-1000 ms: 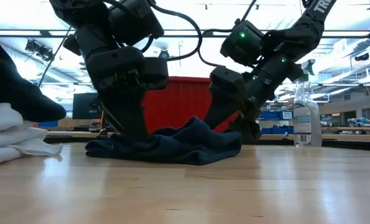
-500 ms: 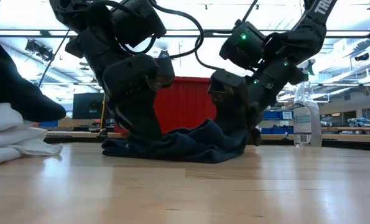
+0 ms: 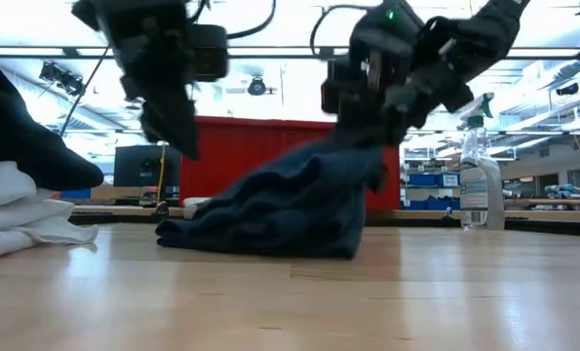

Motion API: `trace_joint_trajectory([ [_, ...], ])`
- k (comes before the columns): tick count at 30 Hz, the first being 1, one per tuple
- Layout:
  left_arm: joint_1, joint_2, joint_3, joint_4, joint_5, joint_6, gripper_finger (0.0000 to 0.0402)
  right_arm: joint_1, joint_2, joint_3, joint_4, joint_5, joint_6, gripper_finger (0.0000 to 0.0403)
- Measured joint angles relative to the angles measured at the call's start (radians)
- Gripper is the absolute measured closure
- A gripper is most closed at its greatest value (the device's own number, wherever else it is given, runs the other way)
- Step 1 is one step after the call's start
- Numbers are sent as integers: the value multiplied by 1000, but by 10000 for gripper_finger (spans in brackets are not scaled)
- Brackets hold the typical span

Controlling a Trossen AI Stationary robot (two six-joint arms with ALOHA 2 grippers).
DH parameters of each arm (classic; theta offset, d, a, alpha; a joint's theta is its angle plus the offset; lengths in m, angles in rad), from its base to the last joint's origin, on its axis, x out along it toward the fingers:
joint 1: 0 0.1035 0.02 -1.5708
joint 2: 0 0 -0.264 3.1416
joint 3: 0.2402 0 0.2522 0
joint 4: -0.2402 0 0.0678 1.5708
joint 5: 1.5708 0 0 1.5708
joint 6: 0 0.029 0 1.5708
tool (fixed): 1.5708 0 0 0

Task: Fold Laundry from Bin
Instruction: Fold the dark blue shorts

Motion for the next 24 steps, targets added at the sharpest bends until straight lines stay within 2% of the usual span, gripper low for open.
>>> trace_joint_trajectory([
  [2,4,-35,-1,-62,-12,1,230,10,-21,2,-2,-8,-59,380],
  [5,25,-68,-2,-62,-8,24,230,21,-37,2,-28,-8,-116,380],
  [9,114,-49,2,70,52,100,230,23,-33,3,-89,-6,-126,380],
  [13,233,25,1,197,196,195,210,24,-33,3,-118,-2,-162,380],
  [20,373,199,1,280,495,364,129,25,-33,3,-139,25,-204,380],
  [24,397,273,1,344,551,448,100,24,-33,3,-146,25,-219,380],
])
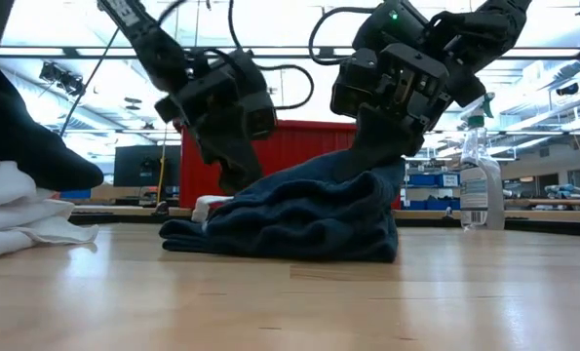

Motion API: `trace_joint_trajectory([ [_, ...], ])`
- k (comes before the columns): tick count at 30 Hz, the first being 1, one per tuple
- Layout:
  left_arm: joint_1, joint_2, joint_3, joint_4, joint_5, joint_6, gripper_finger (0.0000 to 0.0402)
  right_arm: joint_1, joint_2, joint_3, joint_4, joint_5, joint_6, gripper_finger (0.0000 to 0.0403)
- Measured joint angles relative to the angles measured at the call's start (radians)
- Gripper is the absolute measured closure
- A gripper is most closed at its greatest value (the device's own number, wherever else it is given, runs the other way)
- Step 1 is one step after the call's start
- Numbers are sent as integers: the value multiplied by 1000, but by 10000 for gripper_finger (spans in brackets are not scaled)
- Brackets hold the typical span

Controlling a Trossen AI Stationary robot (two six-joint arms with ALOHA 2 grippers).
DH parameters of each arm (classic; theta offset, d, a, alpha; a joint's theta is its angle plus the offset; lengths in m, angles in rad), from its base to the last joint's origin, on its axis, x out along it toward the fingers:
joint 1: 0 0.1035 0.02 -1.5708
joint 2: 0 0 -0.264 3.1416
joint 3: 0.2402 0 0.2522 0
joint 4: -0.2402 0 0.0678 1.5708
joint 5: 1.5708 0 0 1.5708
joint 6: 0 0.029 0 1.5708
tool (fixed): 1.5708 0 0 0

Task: Fold Laundry from Bin
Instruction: Fold the dark blue shorts, then stack the folded dark blue shorts on top of the folded black shirt

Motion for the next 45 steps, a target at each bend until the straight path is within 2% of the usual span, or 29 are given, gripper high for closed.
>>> trace_joint_trajectory([
  [7,36,124,1,97,105,16,92,1,0,0,-29,-2,-1,380],
  [10,40,165,1,130,188,-6,92,1,0,0,-29,-2,-2,380],
  [13,34,184,2,155,254,-40,92,1,0,0,-29,-2,-13,380],
  [15,23,185,2,160,263,-52,95,1,0,0,-27,-2,-25,380],
  [18,12,175,2,154,284,-88,121,-3,0,0,-11,-2,-27,380],
  [20,8,156,0,149,304,-103,160,-6,-1,0,-1,-1,-26,380],
  [26,9,42,0,145,408,-266,350,-6,-3,71,9,11,3,376],
  [28,9,-18,0,108,434,-306,382,-4,-4,106,9,24,4,375],
  [35,9,-251,1,-171,412,-409,365,-4,1,225,3,6,89,375],
  [41,-57,-440,3,-217,406,-583,372,18,2,353,1,-21,114,374],
  [45,-142,-517,2,-246,337,-664,372,38,39,432,-17,-9,104,374],
])
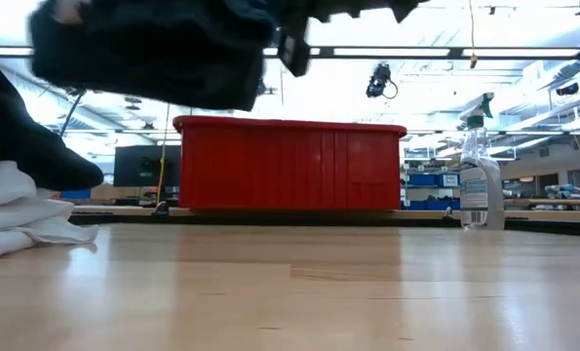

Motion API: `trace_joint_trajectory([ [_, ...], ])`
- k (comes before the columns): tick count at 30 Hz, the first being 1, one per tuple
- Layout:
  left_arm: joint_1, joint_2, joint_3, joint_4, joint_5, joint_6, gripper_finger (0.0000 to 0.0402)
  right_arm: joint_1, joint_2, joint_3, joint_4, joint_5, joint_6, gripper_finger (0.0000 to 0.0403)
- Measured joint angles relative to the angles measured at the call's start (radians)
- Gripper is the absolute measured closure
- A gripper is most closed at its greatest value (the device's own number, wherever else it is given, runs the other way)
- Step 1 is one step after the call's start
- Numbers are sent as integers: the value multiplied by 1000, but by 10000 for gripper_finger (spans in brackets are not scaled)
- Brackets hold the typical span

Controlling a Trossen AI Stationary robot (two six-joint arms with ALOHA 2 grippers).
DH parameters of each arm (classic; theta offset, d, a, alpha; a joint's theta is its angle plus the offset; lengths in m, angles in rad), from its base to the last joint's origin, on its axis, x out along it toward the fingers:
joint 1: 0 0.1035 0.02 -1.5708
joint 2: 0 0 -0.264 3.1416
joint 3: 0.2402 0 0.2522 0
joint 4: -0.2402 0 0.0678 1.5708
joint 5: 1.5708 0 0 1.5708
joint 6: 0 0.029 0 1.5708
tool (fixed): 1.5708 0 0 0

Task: Fold Laundry from Bin
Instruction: Stack the folded dark blue shorts on top of the folded black shirt

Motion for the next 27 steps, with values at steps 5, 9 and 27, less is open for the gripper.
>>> trace_joint_trajectory([
  [5,-103,-81,0,-80,-108,-72,370,40,85,127,-4,-34,7,373],
  [9,-176,-143,-1,-183,-157,-108,370,76,161,255,-32,-45,8,373],
  [27,-349,-411,0,-591,-163,-206,370,103,628,895,-106,-85,130,373],
])
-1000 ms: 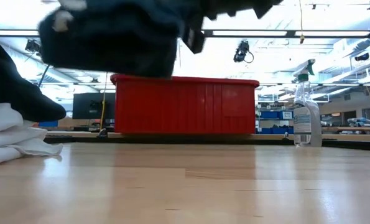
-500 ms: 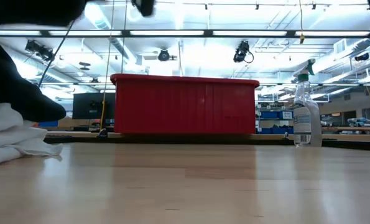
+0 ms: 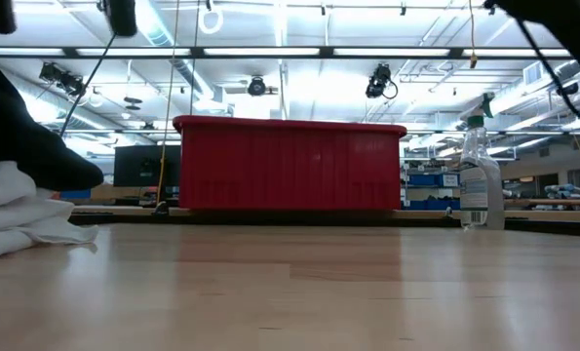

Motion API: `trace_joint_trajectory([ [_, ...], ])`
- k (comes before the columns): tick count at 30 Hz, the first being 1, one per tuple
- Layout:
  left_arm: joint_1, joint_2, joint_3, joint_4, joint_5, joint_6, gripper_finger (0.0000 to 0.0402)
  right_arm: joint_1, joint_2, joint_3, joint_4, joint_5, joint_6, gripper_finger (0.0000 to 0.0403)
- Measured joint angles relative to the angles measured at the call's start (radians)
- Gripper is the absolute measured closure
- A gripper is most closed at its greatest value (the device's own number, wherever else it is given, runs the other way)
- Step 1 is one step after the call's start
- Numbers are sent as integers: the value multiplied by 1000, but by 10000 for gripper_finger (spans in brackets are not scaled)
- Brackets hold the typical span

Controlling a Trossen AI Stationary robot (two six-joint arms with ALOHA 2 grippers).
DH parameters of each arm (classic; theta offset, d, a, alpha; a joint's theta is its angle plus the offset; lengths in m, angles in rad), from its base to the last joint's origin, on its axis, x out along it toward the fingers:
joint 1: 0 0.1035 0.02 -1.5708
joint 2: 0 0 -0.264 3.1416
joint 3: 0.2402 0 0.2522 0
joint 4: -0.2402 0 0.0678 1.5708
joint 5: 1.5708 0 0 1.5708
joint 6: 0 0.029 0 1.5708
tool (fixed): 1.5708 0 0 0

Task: Fold Laundry from Bin
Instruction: Stack the folded dark blue shorts on top of the folded black shirt

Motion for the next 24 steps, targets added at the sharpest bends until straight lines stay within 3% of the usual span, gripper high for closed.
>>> trace_joint_trajectory([
  [7,-27,-53,0,-190,-71,80,370,-25,119,121,-14,-30,56,373],
  [15,-46,-67,0,-289,-90,157,370,-45,141,138,-3,-58,100,373],
  [19,-47,-52,0,-330,-209,238,370,-55,140,126,-49,-33,98,371],
  [24,-48,-18,0,-390,-435,307,370,-70,140,96,-153,54,114,350],
])
